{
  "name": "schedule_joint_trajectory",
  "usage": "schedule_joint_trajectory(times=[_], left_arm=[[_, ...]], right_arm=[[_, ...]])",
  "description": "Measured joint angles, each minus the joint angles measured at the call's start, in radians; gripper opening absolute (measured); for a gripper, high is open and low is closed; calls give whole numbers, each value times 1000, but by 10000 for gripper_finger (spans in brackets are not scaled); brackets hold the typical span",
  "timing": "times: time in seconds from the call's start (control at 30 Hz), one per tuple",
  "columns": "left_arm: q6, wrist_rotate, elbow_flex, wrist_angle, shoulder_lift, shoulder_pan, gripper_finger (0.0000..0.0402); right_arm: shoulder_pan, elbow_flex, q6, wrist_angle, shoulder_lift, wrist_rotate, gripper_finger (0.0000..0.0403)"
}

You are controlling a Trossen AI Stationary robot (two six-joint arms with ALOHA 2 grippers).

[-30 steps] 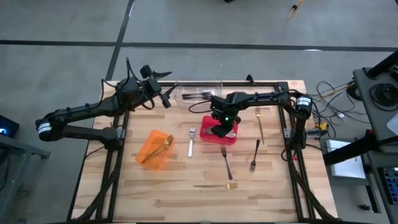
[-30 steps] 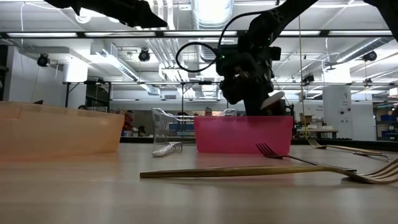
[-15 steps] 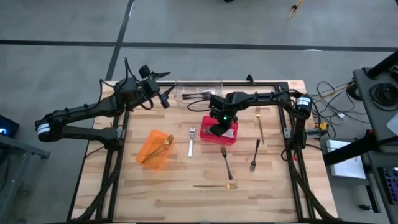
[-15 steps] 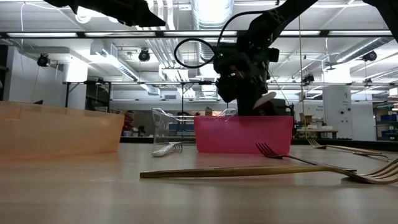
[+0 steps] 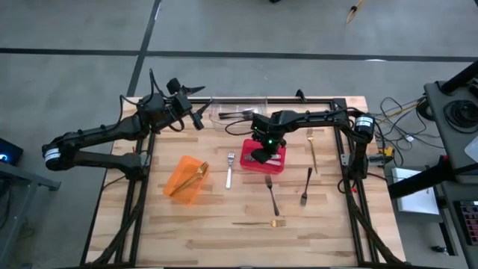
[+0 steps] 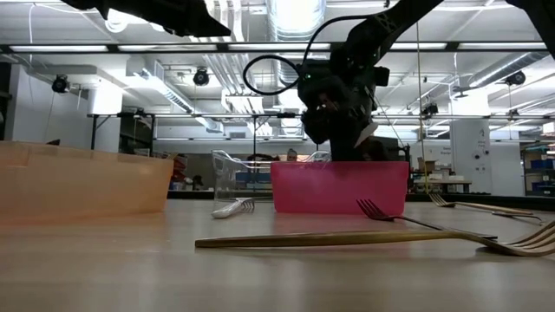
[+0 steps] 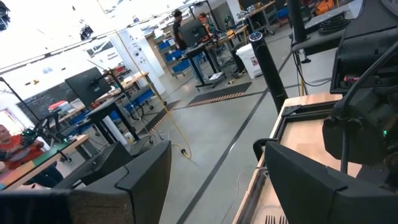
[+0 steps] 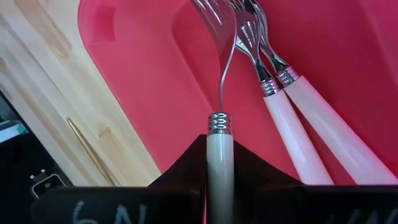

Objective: Sort silverware by color (type)
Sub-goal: Put the white fork into the red bin

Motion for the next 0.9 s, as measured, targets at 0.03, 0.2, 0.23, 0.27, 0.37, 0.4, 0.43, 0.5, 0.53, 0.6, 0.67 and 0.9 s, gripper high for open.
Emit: schedule_joint_trajectory(times=[0.03, 0.2, 0.23, 0.27, 0.37, 0.4, 0.43, 0.5, 0.53, 0.6, 0.67, 0.9], left_arm=[[0, 0, 0, 0, 0, 0, 240], [0, 0, 0, 0, 0, 0, 240], [0, 0, 0, 0, 0, 0, 240], [0, 0, 0, 0, 0, 0, 240], [0, 0, 0, 0, 0, 0, 240], [0, 0, 0, -1, 0, 0, 240], [0, 0, 0, -2, 0, 0, 240], [0, 0, 0, -3, 0, 0, 240], [0, 0, 0, -3, 0, 0, 240], [0, 0, 0, -3, 0, 0, 240], [0, 0, 0, -4, 0, 0, 240], [0, 0, 0, -4, 0, 0, 240]], right_arm=[[0, 0, 4, 0, 0, 0, 29], [-4, 0, 20, -9, 0, 0, 29], [-4, 0, 22, -9, 0, 0, 29], [-4, 0, 26, -9, 0, 0, 29], [-4, 0, 28, -15, 0, -1, 29], [-4, 0, 28, -20, 0, -1, 29], [-4, 0, 28, -25, 0, -2, 29], [-4, 0, 31, -32, 0, -6, 29], [-4, 0, 38, -33, 0, -7, 29], [-4, 0, 43, -24, 0, -7, 29], [-4, 0, 60, -18, 0, -1, 29], [-4, 0, 105, -11, 0, 0, 29]])
